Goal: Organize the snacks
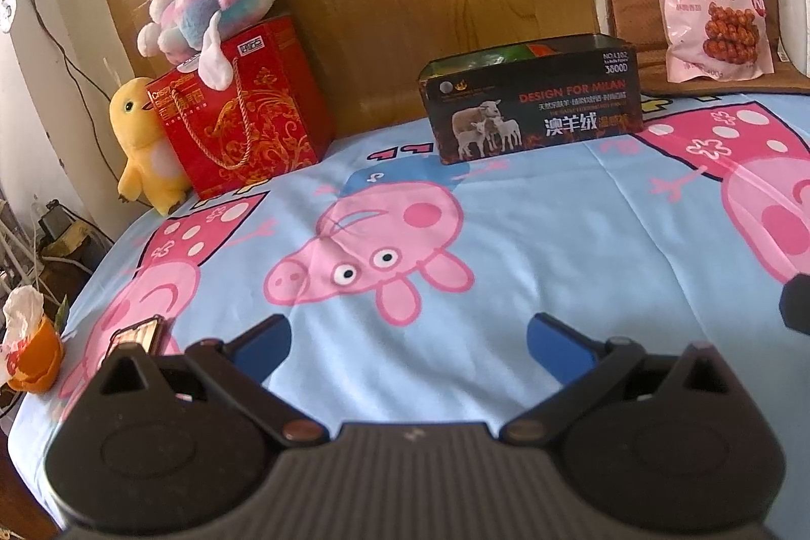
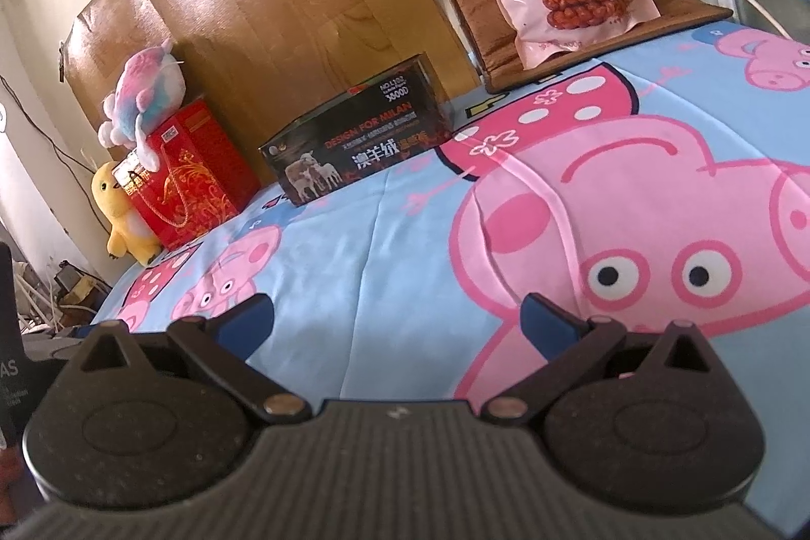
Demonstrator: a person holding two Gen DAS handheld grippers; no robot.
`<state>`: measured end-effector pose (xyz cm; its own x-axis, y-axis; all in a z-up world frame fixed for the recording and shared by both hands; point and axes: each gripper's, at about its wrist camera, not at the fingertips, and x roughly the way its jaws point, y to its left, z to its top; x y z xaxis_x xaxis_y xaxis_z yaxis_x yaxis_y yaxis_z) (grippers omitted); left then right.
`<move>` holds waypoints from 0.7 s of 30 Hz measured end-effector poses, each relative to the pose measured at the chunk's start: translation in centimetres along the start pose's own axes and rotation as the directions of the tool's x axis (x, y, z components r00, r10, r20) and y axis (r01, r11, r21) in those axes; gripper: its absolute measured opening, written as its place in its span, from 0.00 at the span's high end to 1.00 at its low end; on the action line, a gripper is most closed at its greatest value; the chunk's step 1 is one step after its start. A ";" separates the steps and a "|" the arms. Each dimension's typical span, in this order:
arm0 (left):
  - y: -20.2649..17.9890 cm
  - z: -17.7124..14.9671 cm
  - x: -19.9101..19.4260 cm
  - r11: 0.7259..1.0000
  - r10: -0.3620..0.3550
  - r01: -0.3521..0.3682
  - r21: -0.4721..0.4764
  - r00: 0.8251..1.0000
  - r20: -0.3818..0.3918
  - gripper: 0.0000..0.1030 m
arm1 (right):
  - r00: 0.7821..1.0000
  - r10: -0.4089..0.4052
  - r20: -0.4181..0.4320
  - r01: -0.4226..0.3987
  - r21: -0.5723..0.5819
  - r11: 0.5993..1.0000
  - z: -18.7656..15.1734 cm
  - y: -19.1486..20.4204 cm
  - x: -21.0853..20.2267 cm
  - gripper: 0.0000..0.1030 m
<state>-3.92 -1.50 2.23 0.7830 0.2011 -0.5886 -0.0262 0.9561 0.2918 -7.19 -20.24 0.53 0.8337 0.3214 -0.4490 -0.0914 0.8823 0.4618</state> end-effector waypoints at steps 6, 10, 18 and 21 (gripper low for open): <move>-0.2 0.1 -0.1 1.000 -0.029 0.029 0.005 1.000 -0.004 0.00 | 1.000 -0.003 0.001 0.003 0.001 1.000 0.0 -0.1 0.0 0.00; -0.2 0.1 -0.1 0.999 -0.045 0.045 0.009 0.999 -0.009 0.00 | 1.000 -0.004 0.003 0.004 -0.002 1.000 0.0 -0.1 0.0 0.00; -0.3 0.0 0.0 0.999 -0.033 0.033 0.014 0.999 -0.015 0.00 | 1.000 -0.001 -0.001 0.001 0.001 1.000 0.0 -0.1 0.1 0.00; -0.3 0.0 0.0 0.999 -0.034 0.034 0.014 0.999 -0.016 0.00 | 1.000 -0.001 -0.001 0.001 0.000 1.000 0.0 -0.1 0.1 0.00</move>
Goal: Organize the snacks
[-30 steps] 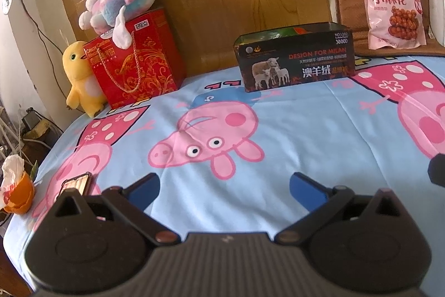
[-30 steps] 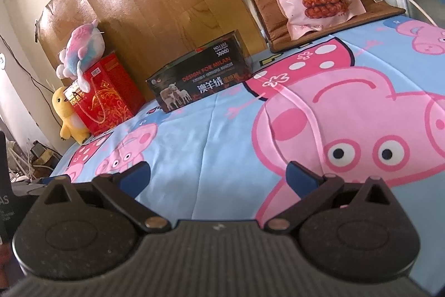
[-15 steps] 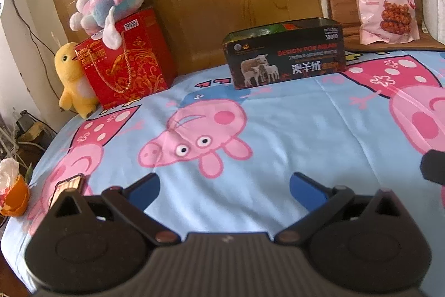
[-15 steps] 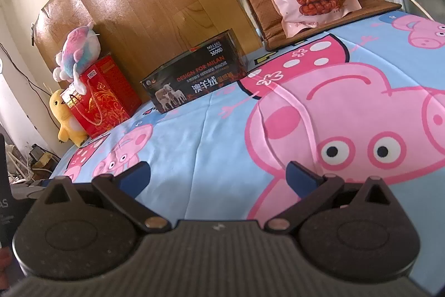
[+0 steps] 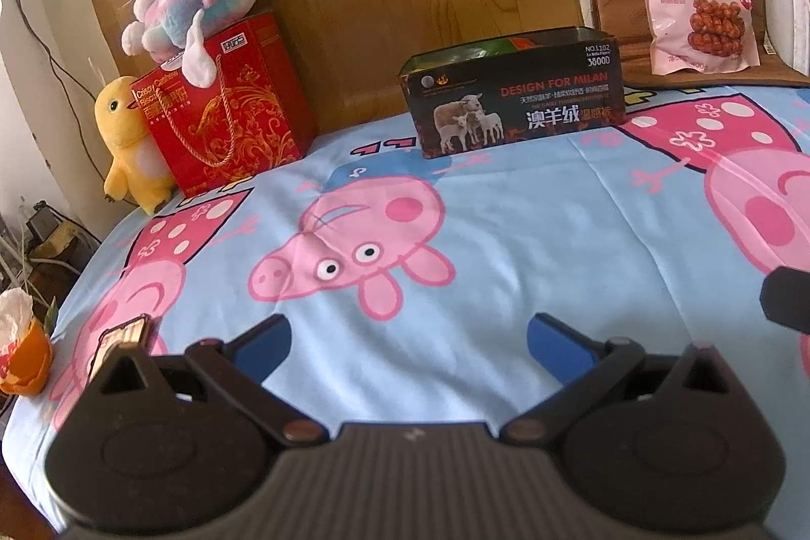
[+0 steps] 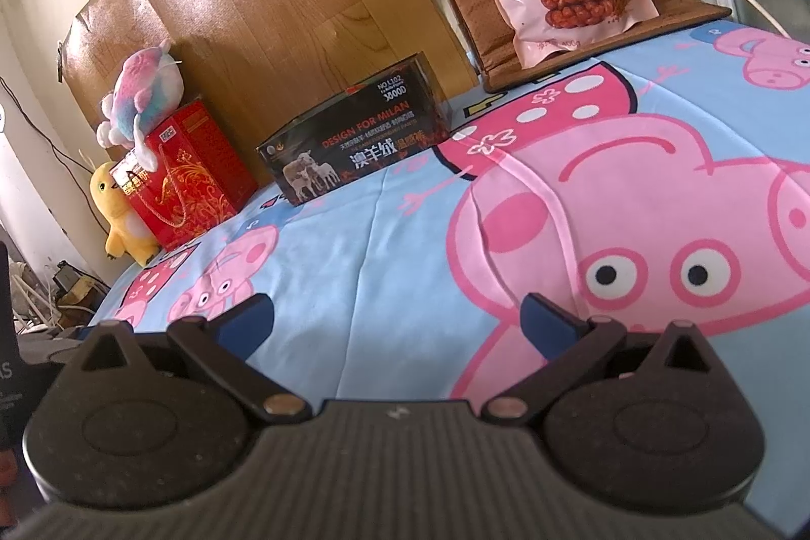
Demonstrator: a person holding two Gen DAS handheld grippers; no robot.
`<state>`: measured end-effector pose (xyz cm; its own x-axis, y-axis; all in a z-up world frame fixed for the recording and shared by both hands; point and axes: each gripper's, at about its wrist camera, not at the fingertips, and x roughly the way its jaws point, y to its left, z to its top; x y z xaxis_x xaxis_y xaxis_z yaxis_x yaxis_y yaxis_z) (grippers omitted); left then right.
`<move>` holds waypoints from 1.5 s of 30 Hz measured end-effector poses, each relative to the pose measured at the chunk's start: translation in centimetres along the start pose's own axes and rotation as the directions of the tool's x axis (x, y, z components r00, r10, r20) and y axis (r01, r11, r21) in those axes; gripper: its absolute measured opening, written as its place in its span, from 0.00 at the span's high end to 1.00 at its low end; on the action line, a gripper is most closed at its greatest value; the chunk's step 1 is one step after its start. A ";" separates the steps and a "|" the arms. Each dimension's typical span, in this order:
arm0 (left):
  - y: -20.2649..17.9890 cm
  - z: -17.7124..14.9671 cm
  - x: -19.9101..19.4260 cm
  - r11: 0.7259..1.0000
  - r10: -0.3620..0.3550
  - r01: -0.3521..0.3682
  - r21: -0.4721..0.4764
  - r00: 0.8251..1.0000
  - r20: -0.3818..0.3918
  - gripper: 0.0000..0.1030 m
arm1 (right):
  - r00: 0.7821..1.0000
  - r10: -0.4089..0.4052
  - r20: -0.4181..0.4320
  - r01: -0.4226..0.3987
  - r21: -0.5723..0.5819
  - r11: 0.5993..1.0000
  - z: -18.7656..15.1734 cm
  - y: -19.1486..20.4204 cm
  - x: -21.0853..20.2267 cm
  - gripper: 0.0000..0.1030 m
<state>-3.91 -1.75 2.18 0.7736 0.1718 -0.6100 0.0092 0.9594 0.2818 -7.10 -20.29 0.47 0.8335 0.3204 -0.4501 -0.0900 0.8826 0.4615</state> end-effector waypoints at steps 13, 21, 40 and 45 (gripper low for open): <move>0.0 0.0 0.1 1.000 0.000 0.000 0.007 1.000 -0.010 0.00 | 1.000 0.004 0.004 -0.004 -0.005 1.000 0.2 0.1 -0.1 0.00; -0.2 0.1 0.0 1.000 0.003 -0.003 0.013 1.000 -0.010 0.00 | 1.000 0.003 0.005 -0.003 -0.005 1.000 0.2 0.1 -0.1 0.00; -0.7 0.0 0.1 1.000 0.001 0.000 0.024 1.000 -0.016 0.00 | 1.000 0.005 0.004 -0.005 0.002 1.000 0.3 -0.1 -0.1 0.00; -0.7 -0.1 0.1 1.000 -0.001 0.002 0.026 1.000 -0.015 0.00 | 1.000 0.005 0.004 -0.005 0.002 1.000 0.3 -0.1 -0.2 0.00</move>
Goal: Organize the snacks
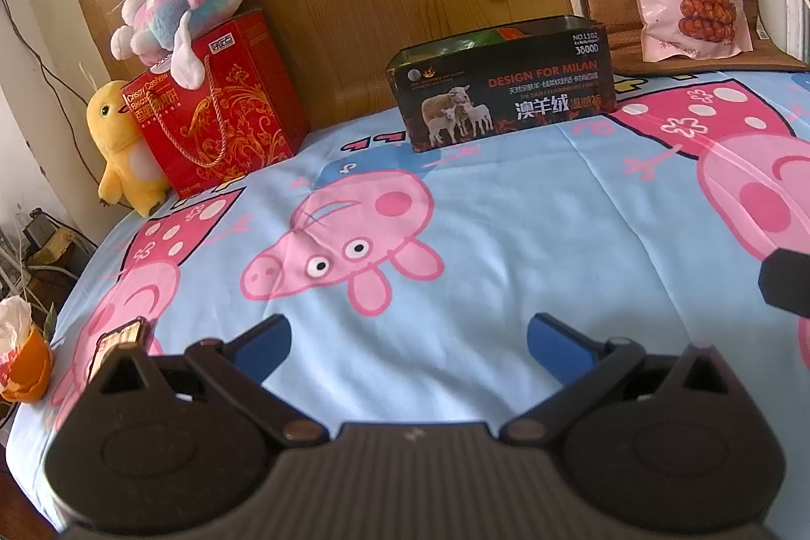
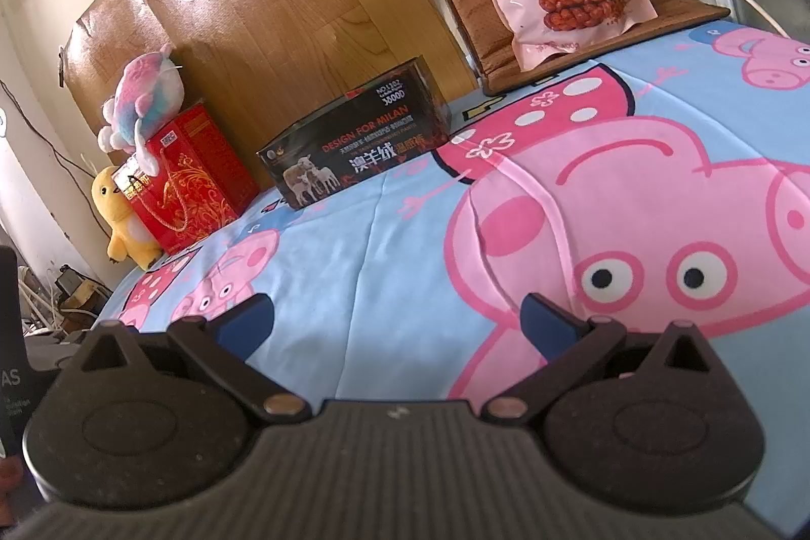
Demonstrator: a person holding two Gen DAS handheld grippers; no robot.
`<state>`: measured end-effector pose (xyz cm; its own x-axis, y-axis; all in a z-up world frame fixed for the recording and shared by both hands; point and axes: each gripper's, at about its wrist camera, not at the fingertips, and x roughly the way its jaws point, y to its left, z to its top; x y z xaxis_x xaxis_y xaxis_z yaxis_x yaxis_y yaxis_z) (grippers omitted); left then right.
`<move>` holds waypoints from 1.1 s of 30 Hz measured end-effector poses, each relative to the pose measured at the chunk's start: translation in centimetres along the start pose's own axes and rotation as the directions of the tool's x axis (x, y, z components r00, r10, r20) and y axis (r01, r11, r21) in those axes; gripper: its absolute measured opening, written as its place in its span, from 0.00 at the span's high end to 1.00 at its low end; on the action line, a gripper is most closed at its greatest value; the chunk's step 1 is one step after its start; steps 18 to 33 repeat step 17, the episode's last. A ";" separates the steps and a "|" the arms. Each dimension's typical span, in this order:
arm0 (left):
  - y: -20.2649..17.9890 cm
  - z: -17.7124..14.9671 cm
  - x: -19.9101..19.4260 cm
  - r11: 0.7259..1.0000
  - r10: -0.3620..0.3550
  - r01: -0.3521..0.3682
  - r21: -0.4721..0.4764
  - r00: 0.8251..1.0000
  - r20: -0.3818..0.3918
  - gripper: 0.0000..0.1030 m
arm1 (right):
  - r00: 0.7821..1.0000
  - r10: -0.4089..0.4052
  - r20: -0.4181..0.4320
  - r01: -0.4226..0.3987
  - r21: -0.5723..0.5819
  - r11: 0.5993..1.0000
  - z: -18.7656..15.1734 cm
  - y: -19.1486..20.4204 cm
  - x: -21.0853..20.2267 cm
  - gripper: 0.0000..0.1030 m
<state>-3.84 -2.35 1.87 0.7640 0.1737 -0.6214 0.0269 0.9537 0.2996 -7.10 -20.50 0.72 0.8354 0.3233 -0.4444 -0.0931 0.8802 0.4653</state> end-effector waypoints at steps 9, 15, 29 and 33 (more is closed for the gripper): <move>0.1 0.0 0.1 1.000 -0.012 0.011 -0.007 1.000 -0.009 0.00 | 1.000 0.000 -0.001 0.000 0.000 1.000 0.0 0.0 0.0 0.00; 0.4 0.0 -0.1 0.998 -0.062 0.062 -0.018 0.998 -0.002 0.00 | 1.000 0.000 0.000 0.000 -0.001 1.000 0.0 0.0 0.0 0.00; 0.6 0.1 -0.2 0.996 -0.085 0.085 -0.031 0.996 0.002 0.00 | 1.000 0.000 0.000 0.000 -0.001 1.000 0.0 0.0 0.0 0.00; 0.6 0.1 -0.2 0.996 -0.085 0.085 -0.031 0.996 0.002 0.00 | 1.000 0.000 0.000 0.000 -0.001 1.000 0.0 0.0 0.0 0.00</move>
